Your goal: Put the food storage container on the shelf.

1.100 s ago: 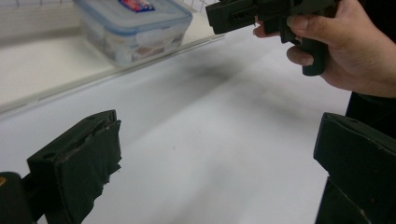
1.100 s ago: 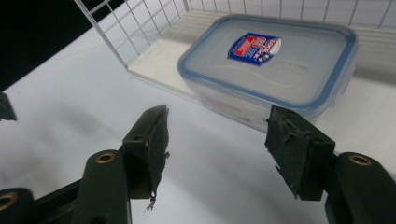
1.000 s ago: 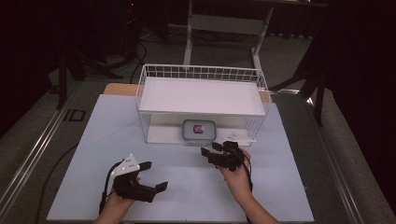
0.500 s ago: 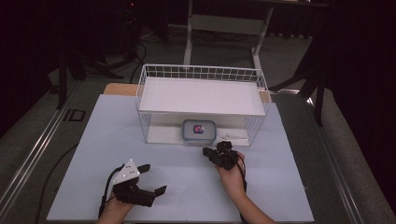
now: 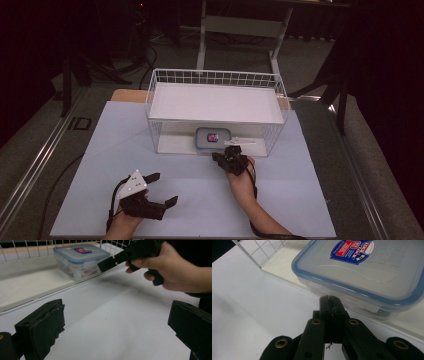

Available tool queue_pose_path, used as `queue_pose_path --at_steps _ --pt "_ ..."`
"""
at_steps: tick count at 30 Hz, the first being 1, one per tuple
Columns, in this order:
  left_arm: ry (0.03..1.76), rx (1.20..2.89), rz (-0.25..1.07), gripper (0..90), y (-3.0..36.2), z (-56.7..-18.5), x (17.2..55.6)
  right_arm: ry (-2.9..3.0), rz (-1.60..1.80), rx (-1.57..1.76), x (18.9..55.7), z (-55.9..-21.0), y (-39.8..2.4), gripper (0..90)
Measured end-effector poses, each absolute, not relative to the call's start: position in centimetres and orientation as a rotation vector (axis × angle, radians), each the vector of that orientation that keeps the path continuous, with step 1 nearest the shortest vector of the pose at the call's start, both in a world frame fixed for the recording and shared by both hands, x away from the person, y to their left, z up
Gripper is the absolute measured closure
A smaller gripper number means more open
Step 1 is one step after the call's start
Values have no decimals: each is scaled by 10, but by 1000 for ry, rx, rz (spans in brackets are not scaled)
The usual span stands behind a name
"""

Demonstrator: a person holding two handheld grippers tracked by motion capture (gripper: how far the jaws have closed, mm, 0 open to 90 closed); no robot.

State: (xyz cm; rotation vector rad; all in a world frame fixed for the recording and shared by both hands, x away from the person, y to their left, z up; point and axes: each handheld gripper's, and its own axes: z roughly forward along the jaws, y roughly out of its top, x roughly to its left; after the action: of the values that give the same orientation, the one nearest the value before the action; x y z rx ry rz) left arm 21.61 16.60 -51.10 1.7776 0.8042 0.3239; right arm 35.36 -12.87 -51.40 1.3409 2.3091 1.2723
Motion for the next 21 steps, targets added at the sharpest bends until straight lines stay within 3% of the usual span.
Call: queue_pose_path --at_steps 21 --pt "799 1747 328 17 172 -508 214 2225 1260 1371 388 -520 -118 899"
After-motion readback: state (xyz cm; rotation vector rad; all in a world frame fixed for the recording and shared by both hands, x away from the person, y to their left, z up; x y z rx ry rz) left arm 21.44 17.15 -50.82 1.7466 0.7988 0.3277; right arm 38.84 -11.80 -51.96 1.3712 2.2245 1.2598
